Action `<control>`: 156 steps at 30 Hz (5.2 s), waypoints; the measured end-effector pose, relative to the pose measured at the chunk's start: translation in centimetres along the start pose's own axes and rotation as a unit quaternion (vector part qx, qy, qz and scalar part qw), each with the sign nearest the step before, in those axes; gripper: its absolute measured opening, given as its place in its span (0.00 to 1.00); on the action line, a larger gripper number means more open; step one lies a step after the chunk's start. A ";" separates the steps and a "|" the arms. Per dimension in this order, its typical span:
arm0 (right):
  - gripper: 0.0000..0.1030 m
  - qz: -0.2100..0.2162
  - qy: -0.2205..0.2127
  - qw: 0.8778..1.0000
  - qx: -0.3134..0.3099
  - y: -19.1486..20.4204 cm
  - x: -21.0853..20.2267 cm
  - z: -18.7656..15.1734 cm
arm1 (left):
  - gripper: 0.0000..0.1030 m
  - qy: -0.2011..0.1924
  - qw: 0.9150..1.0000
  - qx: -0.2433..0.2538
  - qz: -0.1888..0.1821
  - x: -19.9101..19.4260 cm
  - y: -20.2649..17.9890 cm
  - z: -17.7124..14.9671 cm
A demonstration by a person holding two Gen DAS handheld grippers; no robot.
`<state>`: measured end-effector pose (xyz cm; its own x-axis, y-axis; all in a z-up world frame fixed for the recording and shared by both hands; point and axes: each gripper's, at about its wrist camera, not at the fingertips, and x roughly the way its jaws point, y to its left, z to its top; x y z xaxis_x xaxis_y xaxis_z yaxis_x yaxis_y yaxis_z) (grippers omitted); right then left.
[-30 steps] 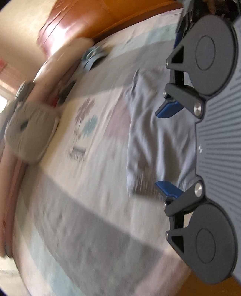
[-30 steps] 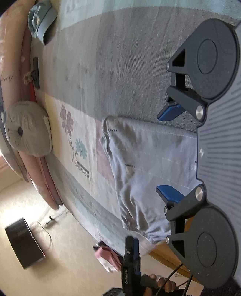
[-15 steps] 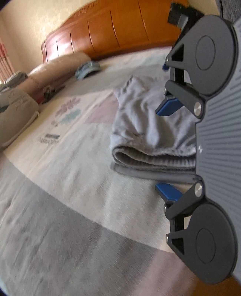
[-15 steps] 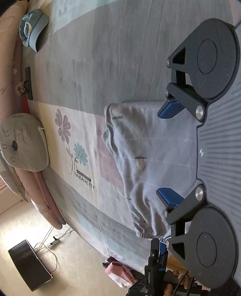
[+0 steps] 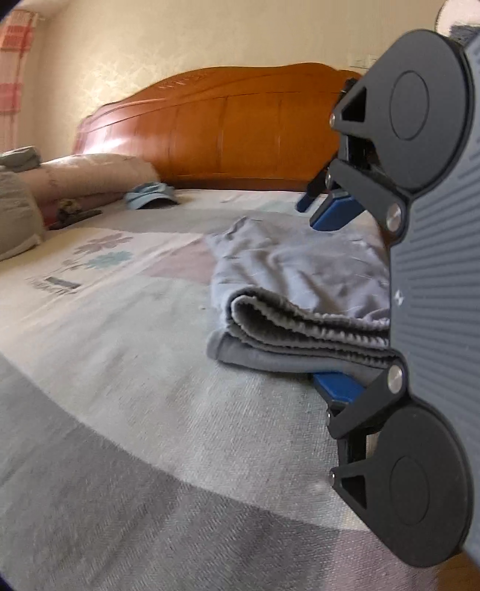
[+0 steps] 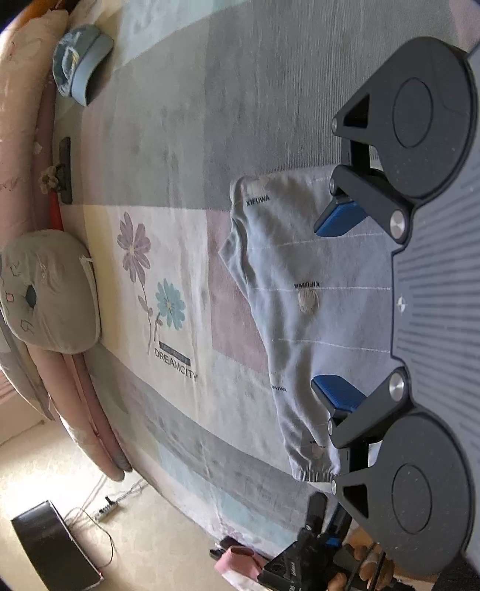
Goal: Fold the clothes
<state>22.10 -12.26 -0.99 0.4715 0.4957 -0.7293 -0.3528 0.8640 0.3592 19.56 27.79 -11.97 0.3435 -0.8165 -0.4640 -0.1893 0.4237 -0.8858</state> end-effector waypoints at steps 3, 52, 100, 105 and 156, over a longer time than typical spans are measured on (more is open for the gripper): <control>0.83 -0.005 -0.007 1.000 0.007 0.1 -0.4 0.2 | 0.78 0.009 1.000 0.006 -0.004 1.0 -0.5 1.2; 0.95 0.302 0.171 0.928 0.135 -14.0 6.8 1.7 | 0.63 -0.087 0.995 -0.004 0.041 1.6 -1.8 -3.7; 0.11 0.244 0.017 0.967 0.077 -10.3 -0.1 2.0 | 0.20 -0.083 0.974 0.188 0.096 7.3 -18.4 -3.5; 0.11 0.226 -0.030 0.969 0.099 -13.9 -4.2 1.1 | 0.20 -0.040 0.968 0.231 0.089 12.0 -22.8 -2.4; 0.11 -0.102 -0.319 0.889 0.313 -33.6 -18.8 -7.6 | 0.41 0.131 0.750 0.603 0.238 65.0 -53.0 3.4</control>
<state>18.95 -51.28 -3.73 0.9065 0.0990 -0.4105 0.2184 0.7220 0.6565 55.06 -46.34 4.77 0.2785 -0.4418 -0.8528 0.7911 0.6090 -0.0571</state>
